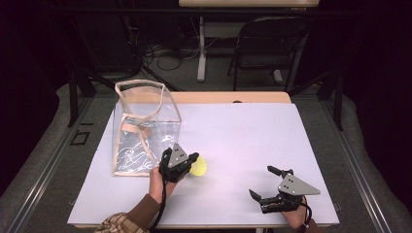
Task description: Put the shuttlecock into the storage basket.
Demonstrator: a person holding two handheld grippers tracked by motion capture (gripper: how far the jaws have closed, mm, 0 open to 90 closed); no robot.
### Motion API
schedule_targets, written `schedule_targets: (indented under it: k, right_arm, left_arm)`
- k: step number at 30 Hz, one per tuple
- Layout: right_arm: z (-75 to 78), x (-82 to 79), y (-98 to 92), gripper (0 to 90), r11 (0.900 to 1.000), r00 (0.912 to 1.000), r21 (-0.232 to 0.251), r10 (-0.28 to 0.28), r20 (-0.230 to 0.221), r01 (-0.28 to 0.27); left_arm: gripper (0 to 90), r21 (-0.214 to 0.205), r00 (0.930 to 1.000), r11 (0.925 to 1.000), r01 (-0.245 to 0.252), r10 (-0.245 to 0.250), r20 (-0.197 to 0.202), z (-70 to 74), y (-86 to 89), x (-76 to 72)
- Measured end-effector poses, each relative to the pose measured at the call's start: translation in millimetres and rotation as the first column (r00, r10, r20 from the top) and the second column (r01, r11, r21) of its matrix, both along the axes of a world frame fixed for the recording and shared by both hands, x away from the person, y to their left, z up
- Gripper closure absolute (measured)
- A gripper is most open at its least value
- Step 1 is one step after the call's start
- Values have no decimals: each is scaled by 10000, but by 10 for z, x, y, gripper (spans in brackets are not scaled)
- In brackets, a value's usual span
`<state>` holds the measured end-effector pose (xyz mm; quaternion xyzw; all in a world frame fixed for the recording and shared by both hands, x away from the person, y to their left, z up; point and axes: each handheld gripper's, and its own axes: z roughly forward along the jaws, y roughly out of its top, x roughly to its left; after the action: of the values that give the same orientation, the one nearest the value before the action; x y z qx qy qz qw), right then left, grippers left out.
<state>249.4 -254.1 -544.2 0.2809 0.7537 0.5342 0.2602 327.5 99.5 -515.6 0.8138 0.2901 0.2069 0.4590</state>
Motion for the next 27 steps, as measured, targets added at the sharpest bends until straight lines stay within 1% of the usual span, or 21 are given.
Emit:
schedule_targets:
  k: [4,7,9,12,15,16,17,27]
  right_arm:
    - [0,-2,-1,5,10000,10000,18,-4,5,4]
    - [-1,0,-2,5,10000,10000,9,-24,7,24]
    - [0,-2,-1,5,10000,10000,7,-18,-2,18]
    - [0,-1,-1,5,10000,10000,10,-39,9,39]
    - [1,-4,2,5,10000,10000,12,-21,27,21]
    - [4,-7,-1,5,10000,10000,-27,-24,9,24]
    - [5,-7,-2,5,10000,10000,-16,-30,16,30]
    - [1,-2,0,5,10000,10000,4,-29,20,29]
  left_arm:
    - [900,-113,10000,9999,34,-35,-59,28,21,29]
    - [900,-230,10000,9997,42,-43,-27,71,45,54]
    - [900,-401,10000,9992,39,-42,-77,103,62,73]
    - [900,-489,9999,9988,90,-96,-130,154,83,103]
    - [900,-479,9998,9987,148,-154,-115,199,94,128]
    - [900,-575,9998,9983,134,-142,-131,205,91,133]
    - [900,-579,9998,9982,154,-162,-119,214,94,142]
    - [900,-827,9987,9962,268,-304,-419,278,110,241]
